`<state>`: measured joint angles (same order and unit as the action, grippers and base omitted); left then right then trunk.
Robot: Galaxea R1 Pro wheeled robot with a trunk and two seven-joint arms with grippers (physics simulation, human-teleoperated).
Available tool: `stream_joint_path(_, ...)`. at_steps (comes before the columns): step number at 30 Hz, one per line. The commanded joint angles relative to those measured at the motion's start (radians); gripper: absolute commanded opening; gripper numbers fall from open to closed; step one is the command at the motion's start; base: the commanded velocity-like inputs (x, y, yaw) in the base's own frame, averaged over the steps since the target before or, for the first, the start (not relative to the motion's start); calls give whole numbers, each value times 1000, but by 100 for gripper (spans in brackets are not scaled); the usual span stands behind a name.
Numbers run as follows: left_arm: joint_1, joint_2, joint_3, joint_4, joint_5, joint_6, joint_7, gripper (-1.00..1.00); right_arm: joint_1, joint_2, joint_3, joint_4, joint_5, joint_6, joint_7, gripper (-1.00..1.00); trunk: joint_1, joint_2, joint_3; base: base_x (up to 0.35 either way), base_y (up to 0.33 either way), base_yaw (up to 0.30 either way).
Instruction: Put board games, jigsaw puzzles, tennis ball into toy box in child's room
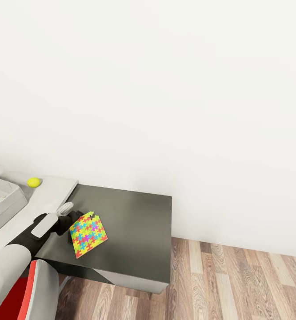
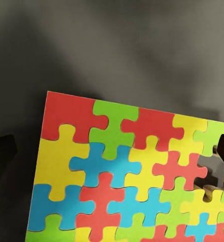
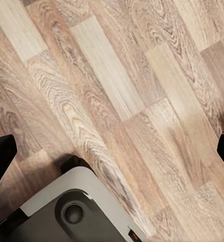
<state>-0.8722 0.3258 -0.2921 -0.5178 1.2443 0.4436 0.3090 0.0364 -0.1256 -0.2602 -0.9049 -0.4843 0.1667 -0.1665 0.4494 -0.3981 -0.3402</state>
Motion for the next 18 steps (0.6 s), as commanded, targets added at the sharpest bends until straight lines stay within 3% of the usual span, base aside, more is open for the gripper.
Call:
stream_joint_path(1, -1, 2, -6, -2, 11, 0, 8, 100, 0, 0, 1, -3, -8, 5, -5, 100, 1, -2, -2, 0, 0, 0)
stream_joint_path(10, -1, 11, 49, -2, 12, 2, 6, 100, 0, 0, 1, -3, -8, 5, -5, 100, 1, -2, -2, 0, 0, 0)
stream_joint_path(18, -1, 10, 55, -2, 11, 1, 6, 100, 0, 0, 1, -3, -8, 5, -5, 100, 1, -2, -2, 6, 0, 0)
